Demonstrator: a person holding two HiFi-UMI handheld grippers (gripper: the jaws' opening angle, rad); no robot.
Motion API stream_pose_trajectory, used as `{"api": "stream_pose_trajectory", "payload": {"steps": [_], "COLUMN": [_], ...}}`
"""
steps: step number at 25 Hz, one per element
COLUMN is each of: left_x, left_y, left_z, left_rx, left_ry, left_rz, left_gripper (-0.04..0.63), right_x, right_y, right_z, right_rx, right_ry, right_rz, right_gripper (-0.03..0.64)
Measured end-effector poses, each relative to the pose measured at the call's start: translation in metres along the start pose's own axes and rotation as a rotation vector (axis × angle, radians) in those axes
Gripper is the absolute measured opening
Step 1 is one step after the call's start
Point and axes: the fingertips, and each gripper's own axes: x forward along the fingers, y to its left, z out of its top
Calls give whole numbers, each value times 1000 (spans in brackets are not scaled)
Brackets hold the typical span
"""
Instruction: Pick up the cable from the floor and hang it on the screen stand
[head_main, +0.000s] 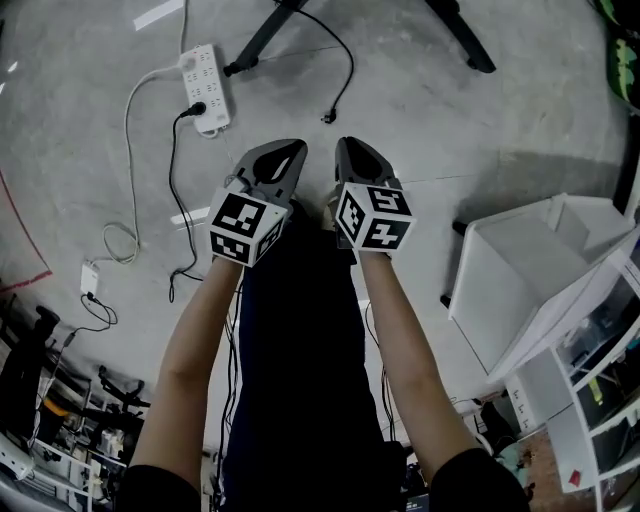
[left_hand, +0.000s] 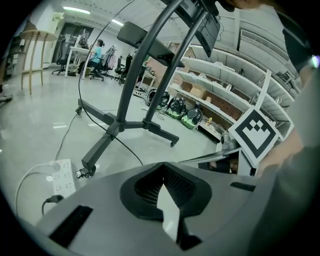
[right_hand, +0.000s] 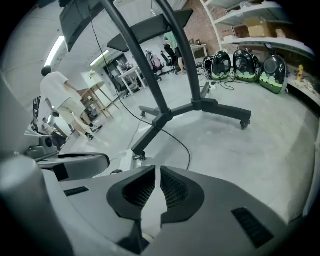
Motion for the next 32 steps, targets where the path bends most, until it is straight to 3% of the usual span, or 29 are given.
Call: {"api": "stream_pose_trajectory", "payload": {"steps": [2, 4, 6, 14, 24, 30, 32], "left_x": [13, 26, 39, 78, 110, 106, 103], "left_y": [14, 28, 41, 71, 100, 109, 107], "left_z": [-13, -27, -41, -96, -138, -142, -143], "left_rx": [-4, -11, -16, -27, -67, -148, -167], "left_ry": [-6, -12, -14, 9, 2, -13, -12], "left_rz": [9, 18, 23, 19, 21, 32, 33], "left_gripper": [6, 8, 8, 8, 8, 8, 6], "right_x": [24, 47, 68, 131, 188, 198, 197], "right_y": [-6, -11, -18, -55, -76, -81, -88], "right_z": [-12, -24, -36, -81, -112, -120, -120], "right_rx": [9, 27, 35, -15, -117, -70, -50], "right_ry": [8, 19, 31, 61, 70, 82, 81], "right_rz": [10, 38, 46, -30, -134, -181, -222], "right_gripper": [51, 133, 171, 262, 269, 264, 190]}}
